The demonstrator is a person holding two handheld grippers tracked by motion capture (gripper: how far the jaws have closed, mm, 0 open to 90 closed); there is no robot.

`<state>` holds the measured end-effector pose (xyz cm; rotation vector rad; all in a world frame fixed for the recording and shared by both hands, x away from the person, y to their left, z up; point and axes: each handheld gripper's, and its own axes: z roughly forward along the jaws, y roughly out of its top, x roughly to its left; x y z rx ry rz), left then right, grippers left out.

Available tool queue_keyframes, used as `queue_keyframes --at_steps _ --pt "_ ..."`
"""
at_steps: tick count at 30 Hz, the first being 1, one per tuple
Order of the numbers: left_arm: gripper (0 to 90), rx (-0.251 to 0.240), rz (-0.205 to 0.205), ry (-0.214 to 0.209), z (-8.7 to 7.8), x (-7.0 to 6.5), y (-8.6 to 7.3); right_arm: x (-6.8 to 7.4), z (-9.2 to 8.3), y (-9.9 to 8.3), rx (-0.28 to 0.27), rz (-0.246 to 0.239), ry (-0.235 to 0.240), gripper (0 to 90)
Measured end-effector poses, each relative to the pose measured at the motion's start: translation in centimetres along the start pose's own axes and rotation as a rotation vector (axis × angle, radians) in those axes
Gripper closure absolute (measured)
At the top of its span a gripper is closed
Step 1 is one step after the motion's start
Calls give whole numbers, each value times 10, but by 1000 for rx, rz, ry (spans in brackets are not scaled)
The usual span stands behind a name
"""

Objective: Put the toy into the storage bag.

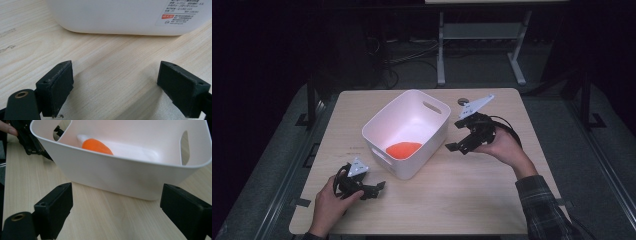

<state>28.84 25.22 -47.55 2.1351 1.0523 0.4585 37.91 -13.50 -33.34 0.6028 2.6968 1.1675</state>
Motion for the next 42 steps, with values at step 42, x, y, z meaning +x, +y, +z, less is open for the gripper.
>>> queue_keyframes --at_steps 42 --pt "126 1 5 0 0 0 0 37 -4 -160 -58 297 -309 41"
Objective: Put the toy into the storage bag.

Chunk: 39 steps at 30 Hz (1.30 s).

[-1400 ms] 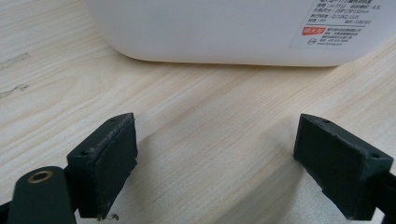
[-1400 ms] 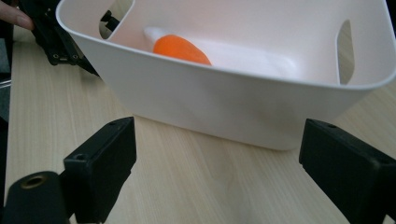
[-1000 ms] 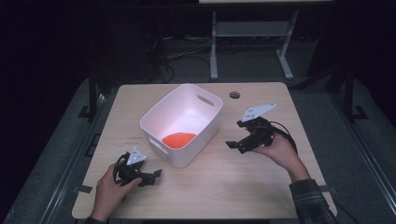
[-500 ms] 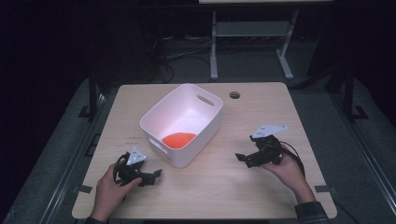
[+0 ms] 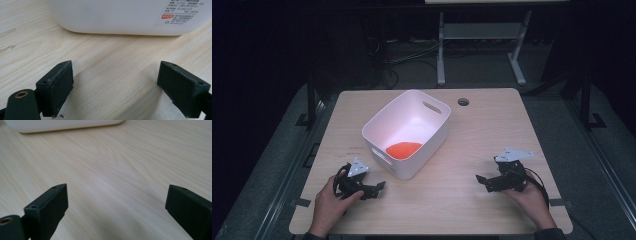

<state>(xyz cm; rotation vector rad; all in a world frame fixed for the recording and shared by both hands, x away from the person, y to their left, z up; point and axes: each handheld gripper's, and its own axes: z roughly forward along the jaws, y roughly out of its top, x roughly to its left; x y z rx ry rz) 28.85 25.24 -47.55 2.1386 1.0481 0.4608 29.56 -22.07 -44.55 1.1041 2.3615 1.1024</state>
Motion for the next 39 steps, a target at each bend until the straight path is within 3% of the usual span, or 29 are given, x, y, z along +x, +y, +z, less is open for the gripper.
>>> queue_keyframes --at_steps 9,19,39 --pt "126 0 0 0 0 0 0 -4 -4 -28 13 42 -51 28" --pt "126 0 0 0 0 0 0 -5 -2 -50 65 97 -129 26" --pt "126 0 0 0 0 0 0 -7 -2 -51 68 111 -140 21"
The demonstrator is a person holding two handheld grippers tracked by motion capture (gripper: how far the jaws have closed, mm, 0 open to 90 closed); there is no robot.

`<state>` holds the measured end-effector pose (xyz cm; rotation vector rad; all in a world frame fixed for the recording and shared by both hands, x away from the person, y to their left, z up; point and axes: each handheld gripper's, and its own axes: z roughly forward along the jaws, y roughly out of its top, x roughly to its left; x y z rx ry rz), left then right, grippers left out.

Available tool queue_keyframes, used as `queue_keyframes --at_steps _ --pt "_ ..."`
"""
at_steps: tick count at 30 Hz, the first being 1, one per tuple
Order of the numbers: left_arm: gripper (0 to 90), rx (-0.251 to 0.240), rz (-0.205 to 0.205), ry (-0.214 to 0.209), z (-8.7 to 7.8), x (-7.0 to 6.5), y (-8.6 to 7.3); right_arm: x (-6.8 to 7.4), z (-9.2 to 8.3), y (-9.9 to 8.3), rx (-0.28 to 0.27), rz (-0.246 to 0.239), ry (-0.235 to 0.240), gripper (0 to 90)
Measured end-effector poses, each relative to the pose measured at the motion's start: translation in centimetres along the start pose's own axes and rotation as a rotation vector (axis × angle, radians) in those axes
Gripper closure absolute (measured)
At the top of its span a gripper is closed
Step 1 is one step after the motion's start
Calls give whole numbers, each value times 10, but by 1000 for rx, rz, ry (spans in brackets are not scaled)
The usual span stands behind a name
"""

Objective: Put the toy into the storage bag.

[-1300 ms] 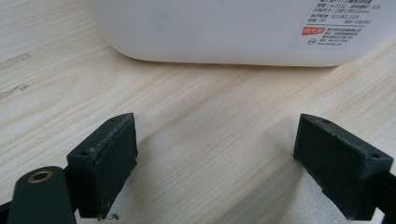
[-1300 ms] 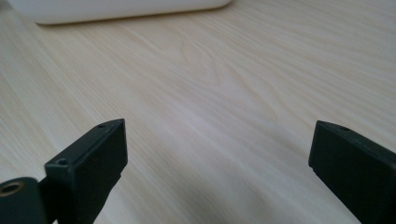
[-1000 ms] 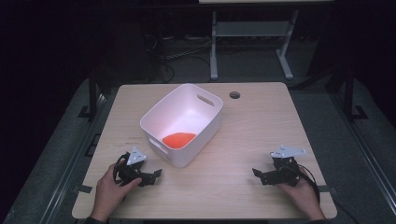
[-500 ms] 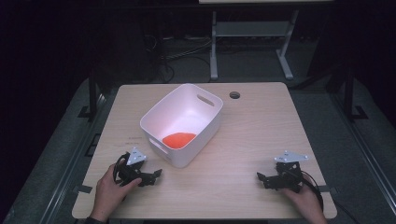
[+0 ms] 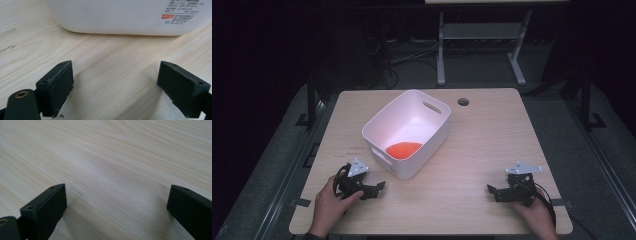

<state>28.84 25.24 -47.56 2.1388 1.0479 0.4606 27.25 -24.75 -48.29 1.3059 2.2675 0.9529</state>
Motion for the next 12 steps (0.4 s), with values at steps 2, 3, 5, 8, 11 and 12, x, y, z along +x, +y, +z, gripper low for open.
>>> queue_keyframes --at_steps 2,3,5,8,11,12 --pt "126 0 0 0 0 0 0 0 0 0 0 0 0 21" --pt "126 0 0 0 0 0 0 0 0 0 0 0 0 21" --pt "126 0 1 1 0 0 0 0 0 0 1 -2 0 21" --pt "126 0 0 1 0 0 0 0 0 0 1 -1 0 21" --pt "126 -2 -3 3 0 0 0 0 0 0 1 1 0 22" --pt "126 -2 -3 3 0 0 0 0 0 0 1 1 0 22"
